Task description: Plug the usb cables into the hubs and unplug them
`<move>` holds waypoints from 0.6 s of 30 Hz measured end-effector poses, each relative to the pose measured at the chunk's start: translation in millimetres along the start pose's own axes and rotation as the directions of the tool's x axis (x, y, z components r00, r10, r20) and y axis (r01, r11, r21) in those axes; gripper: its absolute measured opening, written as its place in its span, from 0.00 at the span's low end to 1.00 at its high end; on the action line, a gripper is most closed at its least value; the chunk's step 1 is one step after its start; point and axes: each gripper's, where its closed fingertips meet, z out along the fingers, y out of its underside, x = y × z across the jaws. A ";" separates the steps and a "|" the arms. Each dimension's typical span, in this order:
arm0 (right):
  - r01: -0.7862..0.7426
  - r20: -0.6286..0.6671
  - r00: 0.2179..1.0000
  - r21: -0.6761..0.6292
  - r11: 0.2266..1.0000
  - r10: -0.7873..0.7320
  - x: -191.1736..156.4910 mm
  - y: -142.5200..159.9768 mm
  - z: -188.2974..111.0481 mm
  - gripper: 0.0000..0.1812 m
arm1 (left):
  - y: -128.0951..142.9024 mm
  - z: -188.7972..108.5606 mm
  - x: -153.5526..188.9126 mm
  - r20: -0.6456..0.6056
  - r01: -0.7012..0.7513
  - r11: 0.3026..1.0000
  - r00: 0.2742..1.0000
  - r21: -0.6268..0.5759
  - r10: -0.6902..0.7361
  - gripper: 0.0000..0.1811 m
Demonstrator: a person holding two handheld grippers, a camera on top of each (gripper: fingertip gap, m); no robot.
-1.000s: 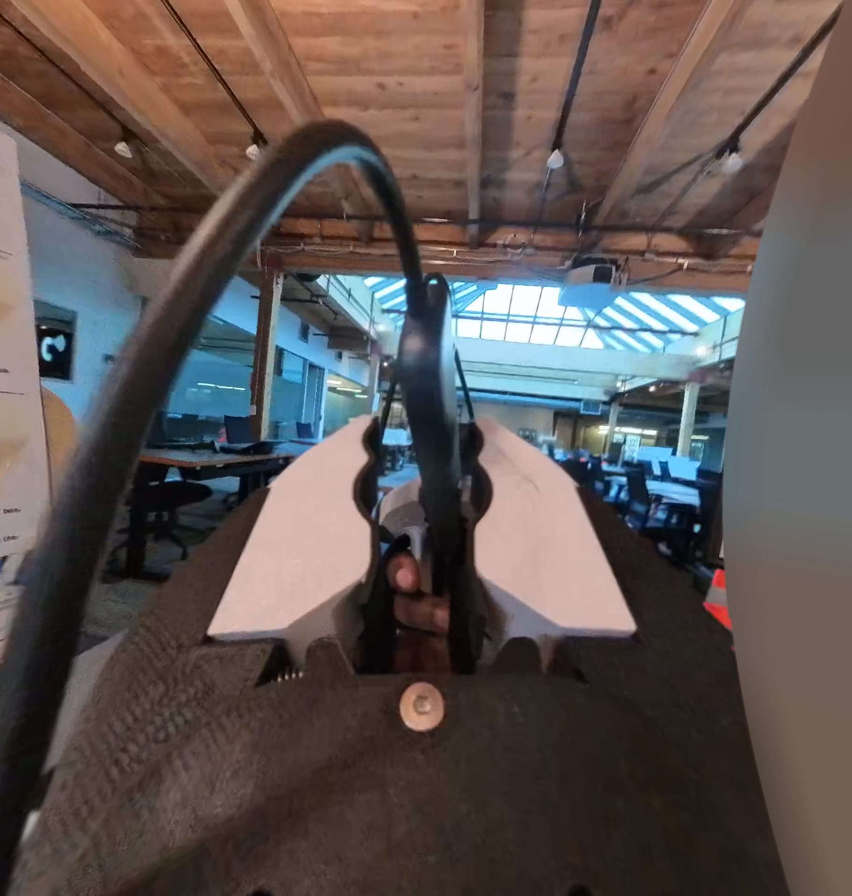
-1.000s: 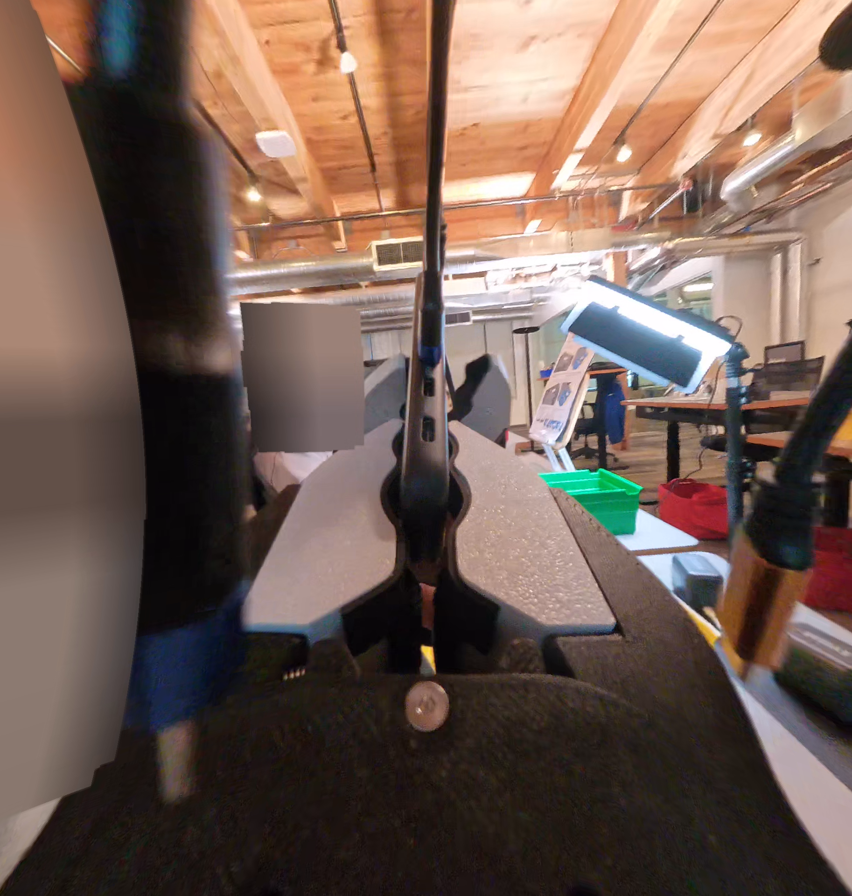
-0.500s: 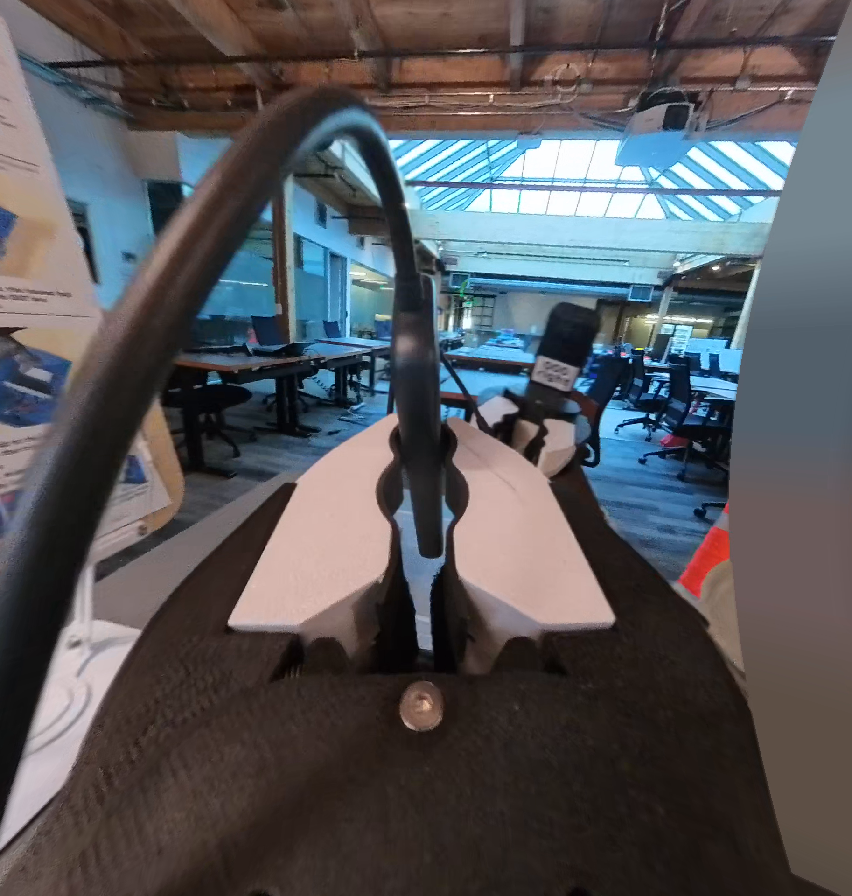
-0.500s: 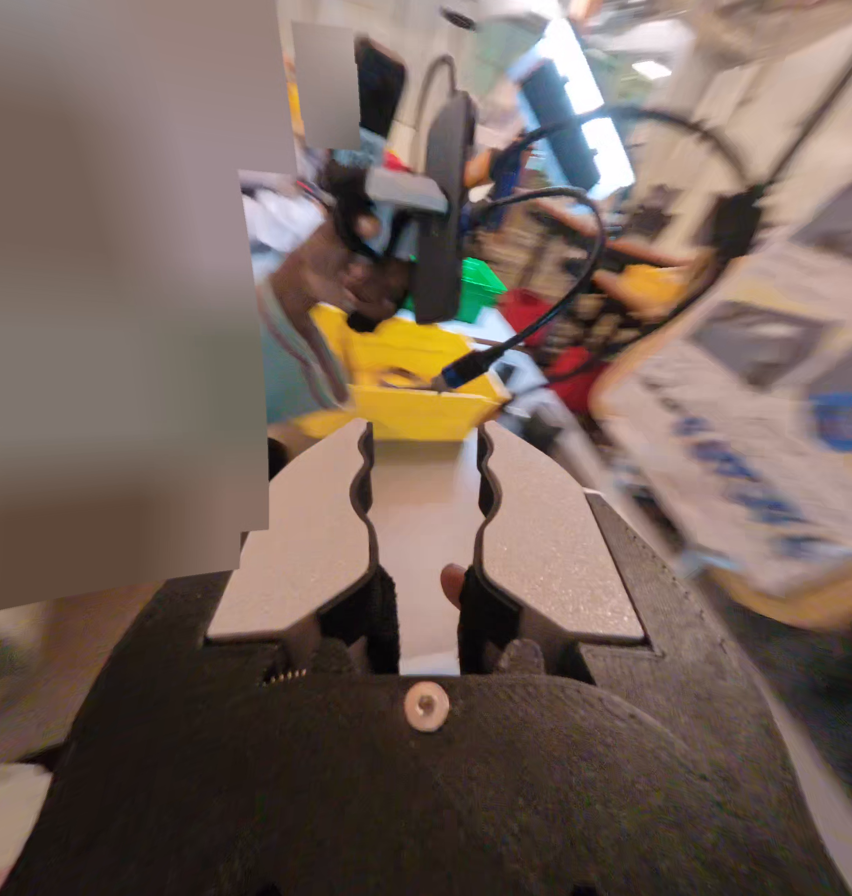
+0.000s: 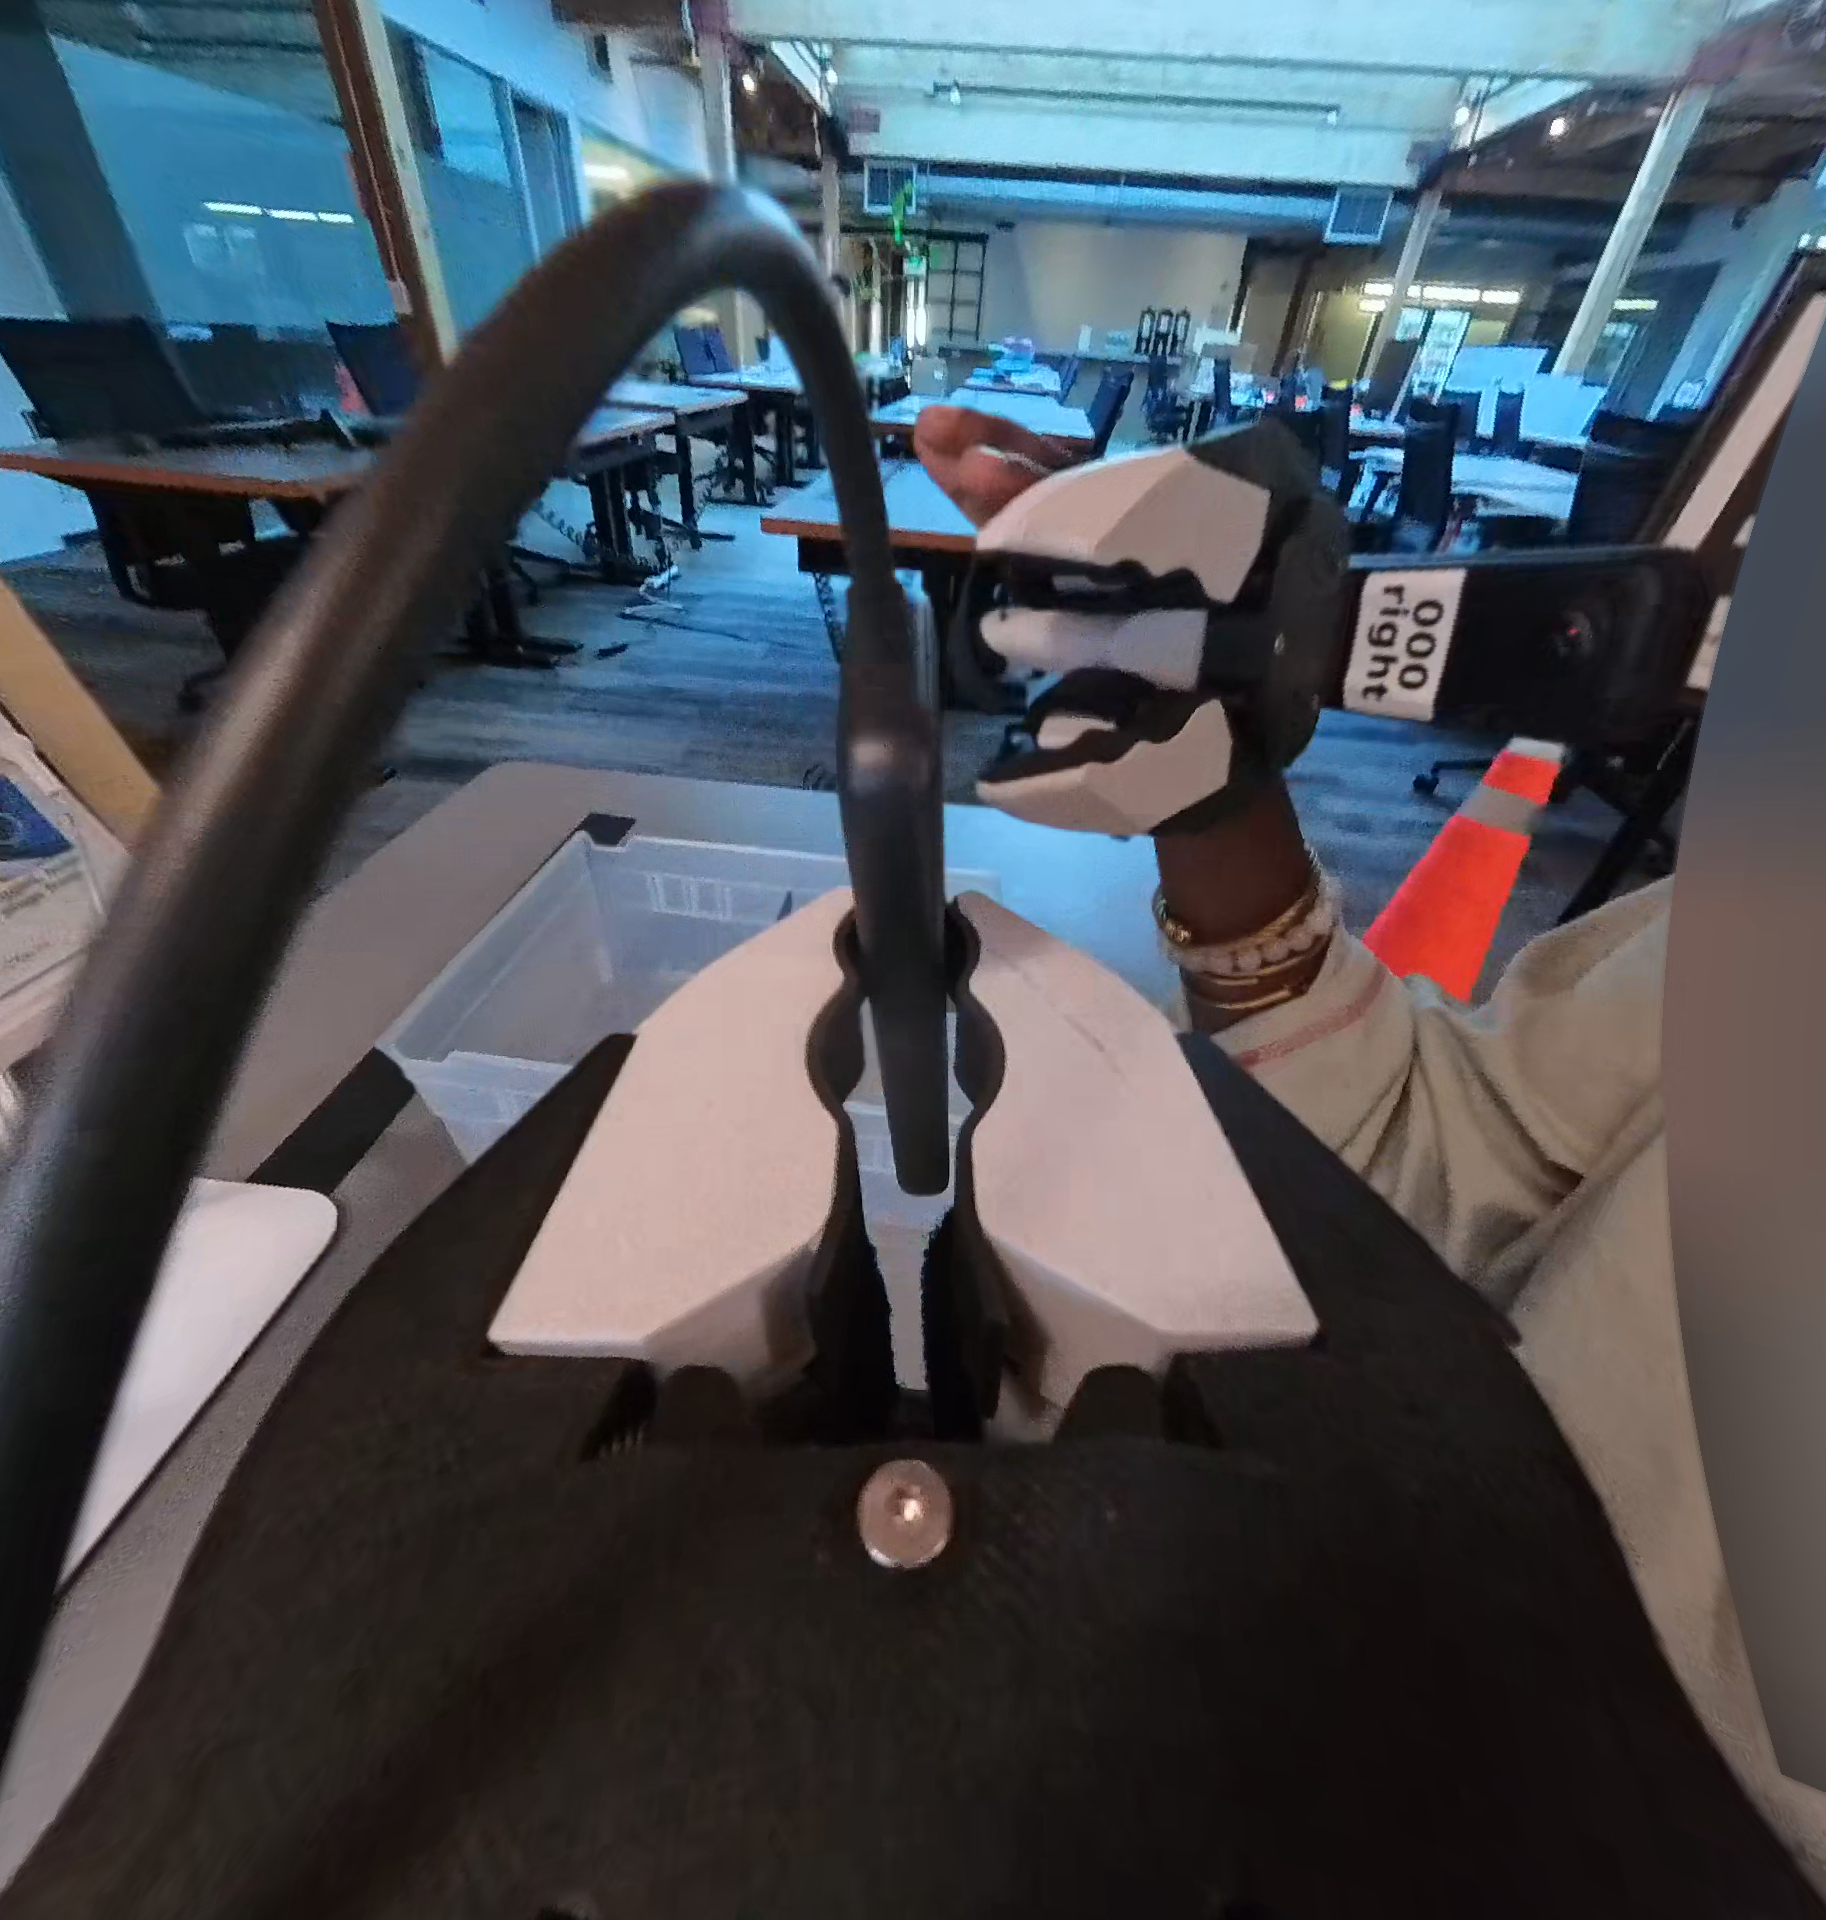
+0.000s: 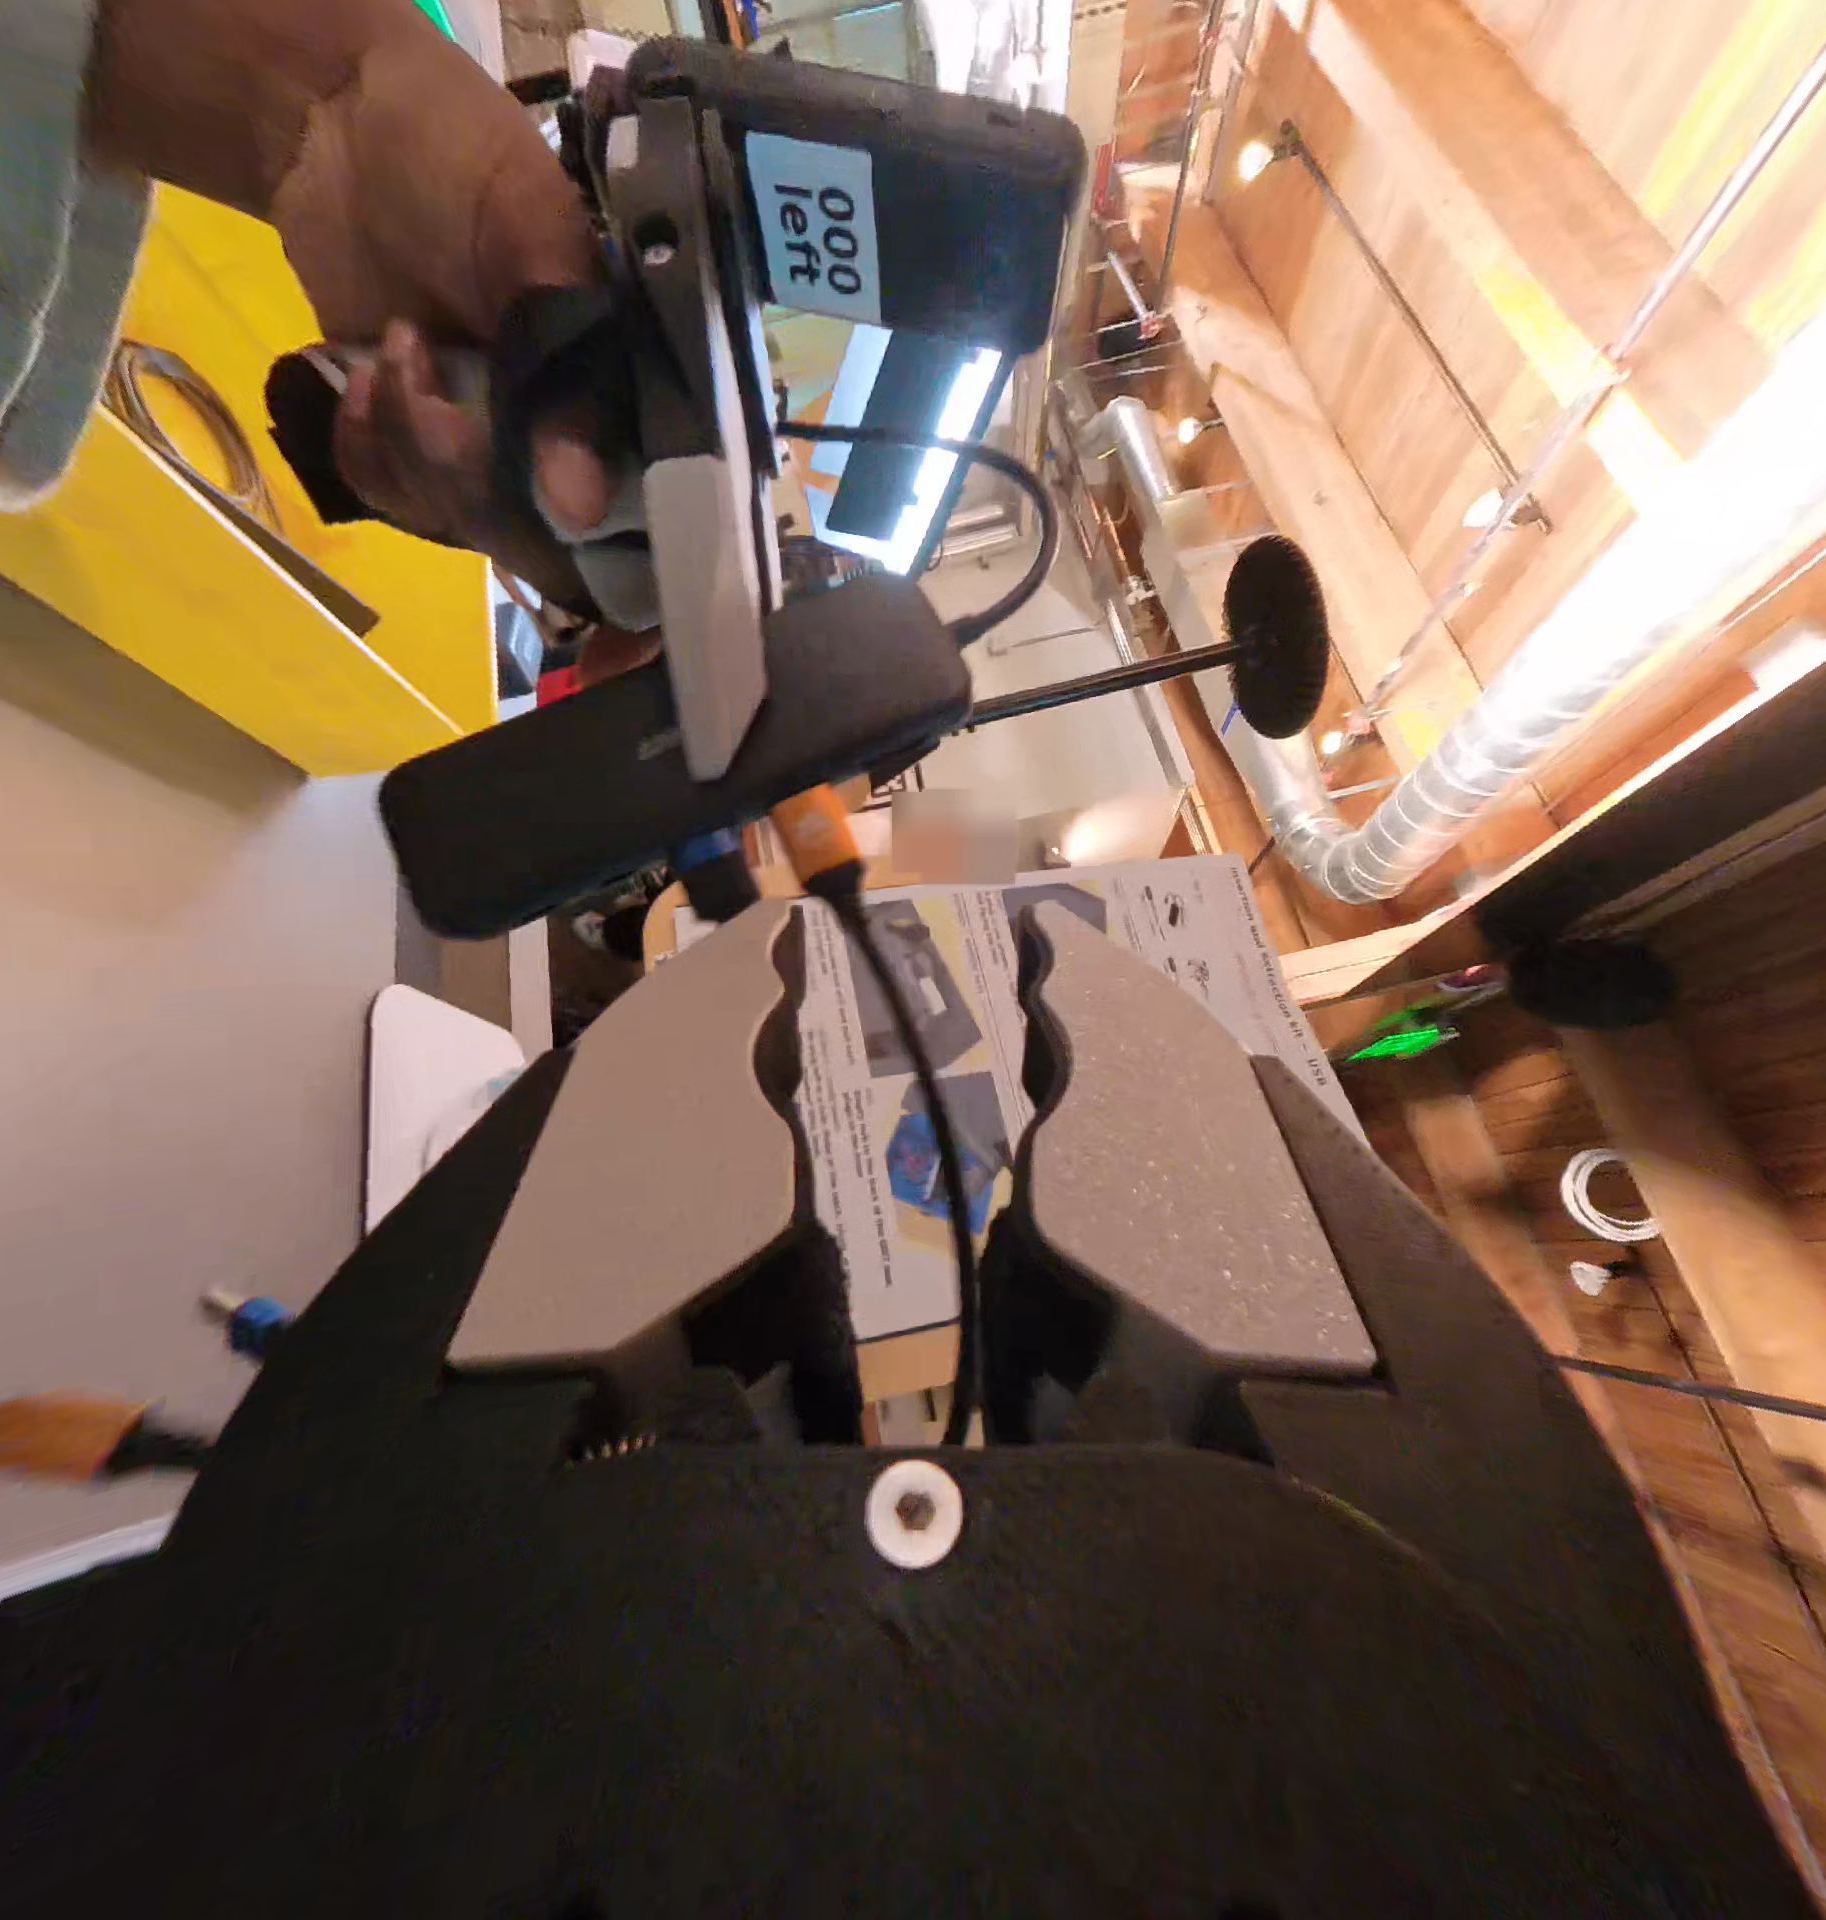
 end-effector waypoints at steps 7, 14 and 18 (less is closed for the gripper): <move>-0.042 0.203 0.978 -0.057 0.997 0.052 -34.7 10.7 7.5 0.07 | 19.9 11.1 8.6 -0.045 -0.033 0.992 0.999 -0.122 0.028 0.07; -0.292 0.186 0.942 0.038 0.956 0.280 -24.2 3.5 9.7 0.06 | -3.9 6.0 12.1 -0.084 -0.018 0.998 0.996 0.054 0.022 0.09; -0.432 0.157 0.897 0.121 0.894 0.412 -9.6 0.2 8.5 0.06 | -48.5 -15.5 9.2 0.051 -0.161 0.918 0.987 0.363 0.153 0.28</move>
